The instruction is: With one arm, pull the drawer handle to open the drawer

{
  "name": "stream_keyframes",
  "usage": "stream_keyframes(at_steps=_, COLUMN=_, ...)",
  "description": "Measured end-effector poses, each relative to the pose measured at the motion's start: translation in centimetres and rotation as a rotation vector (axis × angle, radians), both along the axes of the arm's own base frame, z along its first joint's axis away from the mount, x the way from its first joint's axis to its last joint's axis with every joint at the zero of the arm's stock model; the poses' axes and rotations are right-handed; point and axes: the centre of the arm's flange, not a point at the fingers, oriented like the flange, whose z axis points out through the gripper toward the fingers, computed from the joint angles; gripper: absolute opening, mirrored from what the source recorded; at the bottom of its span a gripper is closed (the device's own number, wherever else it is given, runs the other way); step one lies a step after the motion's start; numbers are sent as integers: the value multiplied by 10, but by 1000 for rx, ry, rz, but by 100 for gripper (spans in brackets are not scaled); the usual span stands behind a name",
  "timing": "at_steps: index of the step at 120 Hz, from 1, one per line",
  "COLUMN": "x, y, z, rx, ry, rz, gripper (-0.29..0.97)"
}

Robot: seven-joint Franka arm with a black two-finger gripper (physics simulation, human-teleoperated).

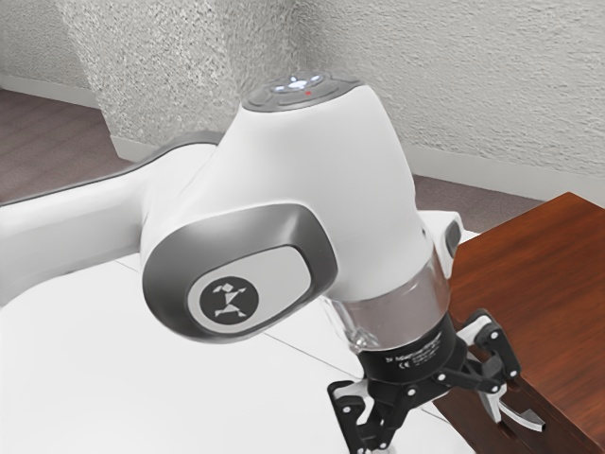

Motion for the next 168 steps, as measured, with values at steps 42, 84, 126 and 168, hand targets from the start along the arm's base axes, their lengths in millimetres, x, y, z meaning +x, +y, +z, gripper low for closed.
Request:
stream_keyframes(at_steps=42, x=9, y=3, z=-17, rx=-4, ry=-25, rz=-10, gripper=68)
stream_keyframes(at_steps=84, x=23, y=11, z=-27, rx=-36, ry=-89, rz=0, gripper=68)
stream_keyframes(at_steps=126, x=37, y=16, z=-35, rx=-40, ry=-108, rz=5, gripper=68)
stream_keyframes(at_steps=168, x=38, y=20, z=-47, rx=-39, ry=-104, rz=0, gripper=68)
